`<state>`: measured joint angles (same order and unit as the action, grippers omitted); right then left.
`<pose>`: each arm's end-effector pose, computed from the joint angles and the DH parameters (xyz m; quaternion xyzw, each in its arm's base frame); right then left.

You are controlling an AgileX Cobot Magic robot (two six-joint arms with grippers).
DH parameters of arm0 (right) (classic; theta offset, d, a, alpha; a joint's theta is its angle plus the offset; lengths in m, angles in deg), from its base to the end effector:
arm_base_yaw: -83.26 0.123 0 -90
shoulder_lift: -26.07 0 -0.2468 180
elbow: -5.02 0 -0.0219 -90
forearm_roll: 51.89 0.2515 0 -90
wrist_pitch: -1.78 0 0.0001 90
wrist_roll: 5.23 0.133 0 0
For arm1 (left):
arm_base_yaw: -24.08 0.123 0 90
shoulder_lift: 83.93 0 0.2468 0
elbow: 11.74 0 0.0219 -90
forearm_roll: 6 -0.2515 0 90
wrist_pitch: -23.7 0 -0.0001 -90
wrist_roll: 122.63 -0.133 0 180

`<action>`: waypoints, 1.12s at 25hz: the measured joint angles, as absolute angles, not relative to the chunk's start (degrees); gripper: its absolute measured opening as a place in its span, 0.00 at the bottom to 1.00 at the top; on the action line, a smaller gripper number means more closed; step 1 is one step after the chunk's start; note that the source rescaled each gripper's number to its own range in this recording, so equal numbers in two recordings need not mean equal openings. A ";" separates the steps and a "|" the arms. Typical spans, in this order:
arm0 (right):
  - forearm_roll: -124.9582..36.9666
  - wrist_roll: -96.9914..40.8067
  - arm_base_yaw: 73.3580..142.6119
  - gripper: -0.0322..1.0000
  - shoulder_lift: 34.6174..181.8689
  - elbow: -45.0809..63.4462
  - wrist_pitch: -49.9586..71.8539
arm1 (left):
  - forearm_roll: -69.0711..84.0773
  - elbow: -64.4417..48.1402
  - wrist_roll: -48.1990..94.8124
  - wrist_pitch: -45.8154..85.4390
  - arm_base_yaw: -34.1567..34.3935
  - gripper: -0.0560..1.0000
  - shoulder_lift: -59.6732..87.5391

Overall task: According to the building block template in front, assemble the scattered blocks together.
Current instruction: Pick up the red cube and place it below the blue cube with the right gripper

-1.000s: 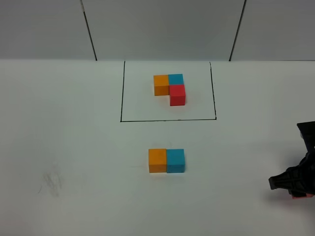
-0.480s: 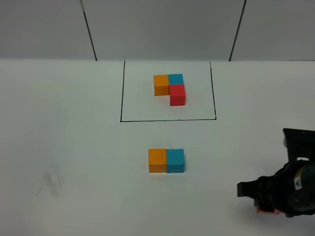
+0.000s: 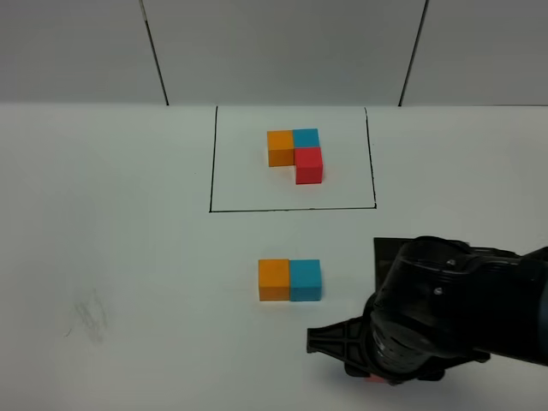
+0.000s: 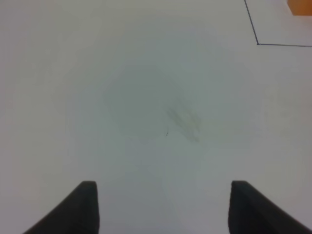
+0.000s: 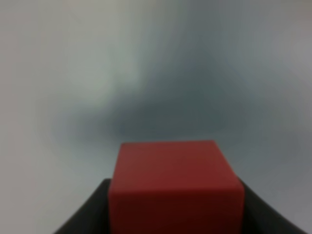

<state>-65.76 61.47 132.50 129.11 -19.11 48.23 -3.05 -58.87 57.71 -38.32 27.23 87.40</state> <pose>0.2040 0.2013 0.0990 0.0731 0.9915 -0.0020 0.1073 0.0694 -0.0022 0.2577 -0.0247 0.8557 -0.0130 0.5167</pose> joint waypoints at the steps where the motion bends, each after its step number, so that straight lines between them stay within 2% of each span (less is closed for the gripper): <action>1: -65.13 60.86 132.55 0.26 130.10 -18.38 47.33 | -3.05 -58.87 57.71 -38.32 27.23 0.32 87.40; 17: -58.47 49.15 133.11 0.26 147.95 -0.61 48.43 | -3.05 -58.87 57.71 -38.32 27.23 0.32 87.40; 28: -65.13 53.54 133.11 0.26 151.85 3.64 50.85 | -3.05 -58.87 57.71 -38.32 27.23 0.32 87.40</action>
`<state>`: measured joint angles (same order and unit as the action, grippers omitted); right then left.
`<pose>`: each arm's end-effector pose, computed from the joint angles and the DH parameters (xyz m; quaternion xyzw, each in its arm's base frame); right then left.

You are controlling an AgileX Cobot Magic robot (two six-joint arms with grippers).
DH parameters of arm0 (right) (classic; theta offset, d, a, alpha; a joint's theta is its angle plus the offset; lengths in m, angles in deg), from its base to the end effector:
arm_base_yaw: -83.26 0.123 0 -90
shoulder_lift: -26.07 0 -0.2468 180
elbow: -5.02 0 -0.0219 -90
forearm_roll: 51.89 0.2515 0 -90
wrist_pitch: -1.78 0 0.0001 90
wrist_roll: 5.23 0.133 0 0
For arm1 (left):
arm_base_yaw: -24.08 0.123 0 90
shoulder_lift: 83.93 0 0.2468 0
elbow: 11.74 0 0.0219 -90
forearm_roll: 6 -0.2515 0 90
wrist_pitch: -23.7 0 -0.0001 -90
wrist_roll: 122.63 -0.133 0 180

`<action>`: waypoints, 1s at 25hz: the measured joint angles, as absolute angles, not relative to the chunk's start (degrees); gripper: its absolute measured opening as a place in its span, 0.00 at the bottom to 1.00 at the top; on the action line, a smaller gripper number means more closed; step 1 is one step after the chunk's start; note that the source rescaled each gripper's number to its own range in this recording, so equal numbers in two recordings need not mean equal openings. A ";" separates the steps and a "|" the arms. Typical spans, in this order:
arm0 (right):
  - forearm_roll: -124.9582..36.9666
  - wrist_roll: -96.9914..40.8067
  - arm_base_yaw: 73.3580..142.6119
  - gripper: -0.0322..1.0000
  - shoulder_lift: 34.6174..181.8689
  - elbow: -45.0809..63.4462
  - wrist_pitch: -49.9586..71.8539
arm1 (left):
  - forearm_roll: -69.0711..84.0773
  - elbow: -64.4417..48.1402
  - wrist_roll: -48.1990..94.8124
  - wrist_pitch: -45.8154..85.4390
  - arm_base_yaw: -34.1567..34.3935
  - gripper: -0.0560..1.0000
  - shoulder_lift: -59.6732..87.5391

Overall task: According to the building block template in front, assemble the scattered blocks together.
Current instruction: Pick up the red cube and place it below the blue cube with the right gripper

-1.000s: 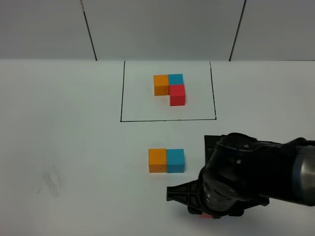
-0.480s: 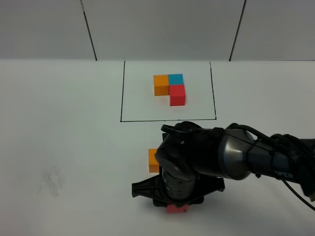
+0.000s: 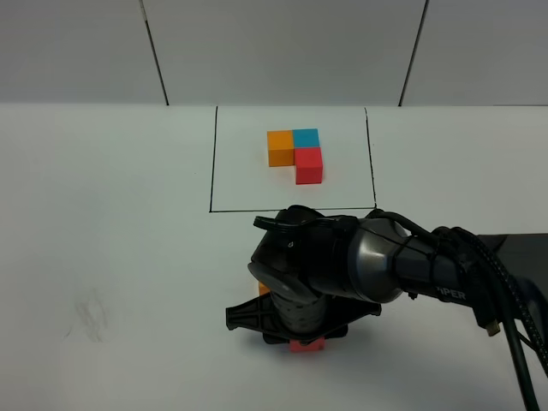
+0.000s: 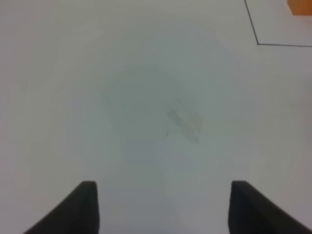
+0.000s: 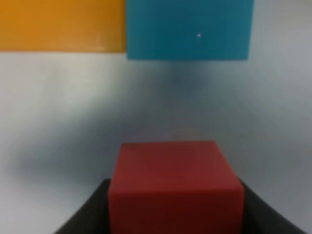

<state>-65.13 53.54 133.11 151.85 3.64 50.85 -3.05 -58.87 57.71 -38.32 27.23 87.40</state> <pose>0.2550 0.2666 0.0582 0.0048 0.9954 -0.0257 0.0918 0.0694 -0.0022 0.2577 -0.0247 0.8557 -0.0130 0.5167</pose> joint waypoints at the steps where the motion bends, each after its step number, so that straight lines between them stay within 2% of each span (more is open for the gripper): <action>1: -65.91 53.89 133.11 0.26 151.85 3.64 50.32 | -3.05 -58.87 57.71 -38.32 27.23 0.32 87.40; 25: -68.00 56.73 133.11 0.26 155.06 4.12 45.25 | -3.05 -58.87 57.71 -38.32 27.23 0.32 87.40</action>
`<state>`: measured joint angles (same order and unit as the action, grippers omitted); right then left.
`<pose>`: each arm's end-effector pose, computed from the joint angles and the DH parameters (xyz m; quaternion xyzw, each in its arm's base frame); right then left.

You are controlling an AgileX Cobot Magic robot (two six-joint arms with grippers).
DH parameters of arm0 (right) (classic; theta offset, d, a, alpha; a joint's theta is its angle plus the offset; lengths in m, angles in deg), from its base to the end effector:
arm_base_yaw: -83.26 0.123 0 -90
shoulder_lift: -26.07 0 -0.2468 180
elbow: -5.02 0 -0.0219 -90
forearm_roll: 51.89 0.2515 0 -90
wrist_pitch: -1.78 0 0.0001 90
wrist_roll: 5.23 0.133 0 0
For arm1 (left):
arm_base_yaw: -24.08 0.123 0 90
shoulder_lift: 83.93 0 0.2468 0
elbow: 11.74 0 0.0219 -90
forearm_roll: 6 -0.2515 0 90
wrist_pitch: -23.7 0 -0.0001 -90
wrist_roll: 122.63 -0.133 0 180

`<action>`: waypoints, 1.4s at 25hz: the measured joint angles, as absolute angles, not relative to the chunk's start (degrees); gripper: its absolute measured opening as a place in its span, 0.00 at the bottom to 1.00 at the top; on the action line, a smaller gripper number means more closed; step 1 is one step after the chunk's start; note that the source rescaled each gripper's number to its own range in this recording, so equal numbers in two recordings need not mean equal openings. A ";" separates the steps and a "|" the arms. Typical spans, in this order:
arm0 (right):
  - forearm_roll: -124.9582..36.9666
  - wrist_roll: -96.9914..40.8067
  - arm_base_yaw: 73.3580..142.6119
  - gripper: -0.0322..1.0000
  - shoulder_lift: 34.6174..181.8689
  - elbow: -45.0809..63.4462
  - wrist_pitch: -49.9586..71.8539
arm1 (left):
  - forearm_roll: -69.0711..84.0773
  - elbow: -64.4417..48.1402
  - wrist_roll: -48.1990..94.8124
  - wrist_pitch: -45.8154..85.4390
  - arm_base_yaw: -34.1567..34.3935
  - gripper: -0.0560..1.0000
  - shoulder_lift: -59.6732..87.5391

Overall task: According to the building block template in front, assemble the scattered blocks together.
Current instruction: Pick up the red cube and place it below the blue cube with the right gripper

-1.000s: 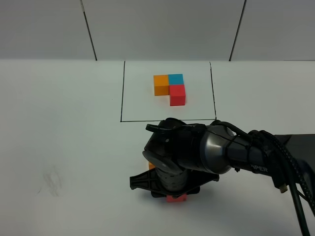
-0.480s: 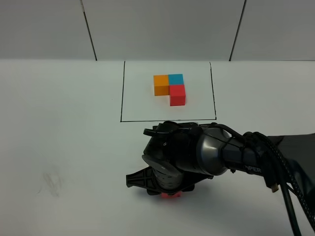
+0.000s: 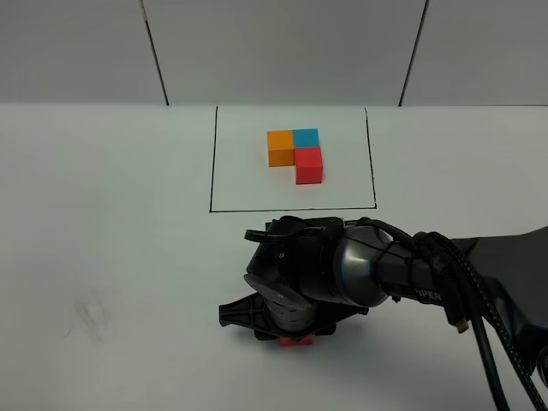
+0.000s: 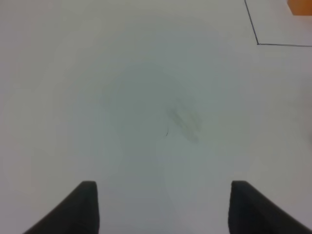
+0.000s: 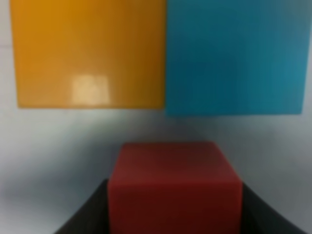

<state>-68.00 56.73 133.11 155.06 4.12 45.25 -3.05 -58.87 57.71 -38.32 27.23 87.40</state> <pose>0.2644 0.2740 0.0410 0.0089 0.9931 -0.0098 0.1167 0.0694 -0.0022 0.2577 -0.0247 0.8557 -0.0130 0.5167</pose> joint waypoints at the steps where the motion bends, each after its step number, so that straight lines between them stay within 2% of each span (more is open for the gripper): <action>1: -68.41 57.27 133.11 0.26 155.06 4.12 45.25 | -3.05 -58.87 57.71 -38.32 27.23 0.32 87.40; 35: -74.31 64.70 132.81 0.26 155.17 4.12 46.08 | -3.05 -58.87 57.71 -38.32 27.23 0.32 87.40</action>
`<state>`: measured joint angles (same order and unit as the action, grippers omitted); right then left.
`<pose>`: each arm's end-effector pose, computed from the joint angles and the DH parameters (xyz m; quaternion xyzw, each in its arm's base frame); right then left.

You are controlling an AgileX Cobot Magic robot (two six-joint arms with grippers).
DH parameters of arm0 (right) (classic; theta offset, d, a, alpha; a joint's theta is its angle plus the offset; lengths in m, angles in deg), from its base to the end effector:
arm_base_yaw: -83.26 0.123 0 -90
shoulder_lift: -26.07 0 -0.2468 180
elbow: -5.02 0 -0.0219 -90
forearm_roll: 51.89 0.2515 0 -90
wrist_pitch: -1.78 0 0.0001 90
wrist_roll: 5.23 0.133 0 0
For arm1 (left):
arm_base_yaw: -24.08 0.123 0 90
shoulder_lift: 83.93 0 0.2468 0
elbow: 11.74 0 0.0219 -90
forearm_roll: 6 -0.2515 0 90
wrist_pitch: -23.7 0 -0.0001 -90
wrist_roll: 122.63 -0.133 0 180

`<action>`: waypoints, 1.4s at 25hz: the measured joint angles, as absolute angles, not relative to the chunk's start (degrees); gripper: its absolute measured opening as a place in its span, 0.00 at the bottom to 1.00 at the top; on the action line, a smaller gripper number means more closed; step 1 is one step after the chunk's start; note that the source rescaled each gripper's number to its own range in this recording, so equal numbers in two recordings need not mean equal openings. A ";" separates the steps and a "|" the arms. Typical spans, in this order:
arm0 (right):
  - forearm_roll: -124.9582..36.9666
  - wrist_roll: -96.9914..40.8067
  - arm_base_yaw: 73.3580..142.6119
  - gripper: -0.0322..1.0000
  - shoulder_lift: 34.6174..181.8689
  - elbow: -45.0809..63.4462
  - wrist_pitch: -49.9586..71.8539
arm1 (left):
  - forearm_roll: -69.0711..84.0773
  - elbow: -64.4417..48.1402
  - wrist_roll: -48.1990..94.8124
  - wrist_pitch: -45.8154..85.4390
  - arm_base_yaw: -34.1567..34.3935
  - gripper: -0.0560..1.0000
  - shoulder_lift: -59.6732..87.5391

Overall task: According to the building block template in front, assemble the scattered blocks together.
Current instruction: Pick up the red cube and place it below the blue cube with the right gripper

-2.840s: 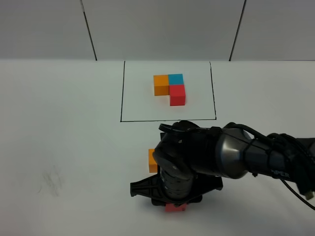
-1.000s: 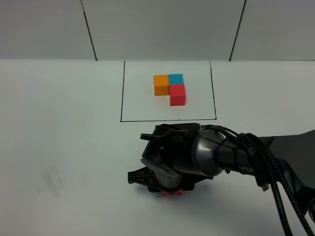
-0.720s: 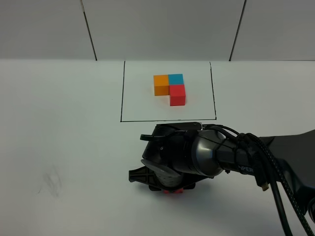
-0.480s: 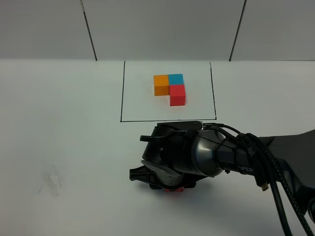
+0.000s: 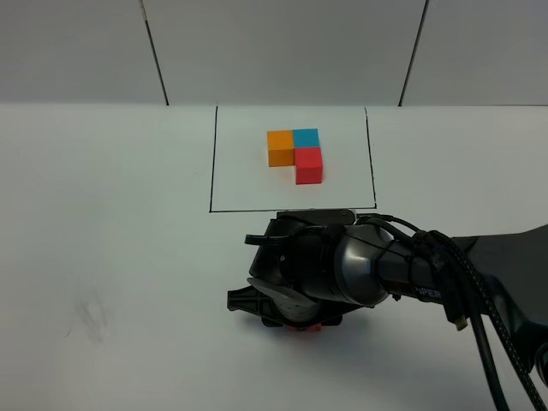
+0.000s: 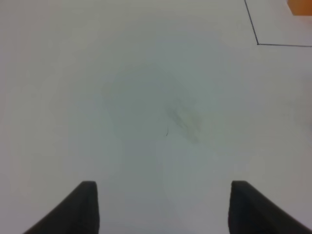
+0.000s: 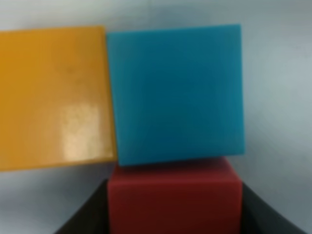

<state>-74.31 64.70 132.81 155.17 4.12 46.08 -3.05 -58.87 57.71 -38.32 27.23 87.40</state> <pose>0.2735 0.2662 0.0427 0.0432 0.9876 -0.0297 0.1477 0.0694 -0.0022 0.2577 -0.0247 0.8557 -0.0130 0.5167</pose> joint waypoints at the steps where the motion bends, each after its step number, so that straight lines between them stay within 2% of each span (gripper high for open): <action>1: -74.36 64.70 132.81 0.26 155.17 4.12 46.08 | -3.05 -58.87 57.71 -38.32 27.23 0.32 87.40; 35: -74.81 63.60 132.63 0.26 155.50 4.12 46.10 | -3.05 -58.87 57.73 -38.32 27.23 0.32 87.40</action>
<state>-74.81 63.60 132.63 155.50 4.12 46.10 -3.05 -58.87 57.73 -38.32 27.23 87.40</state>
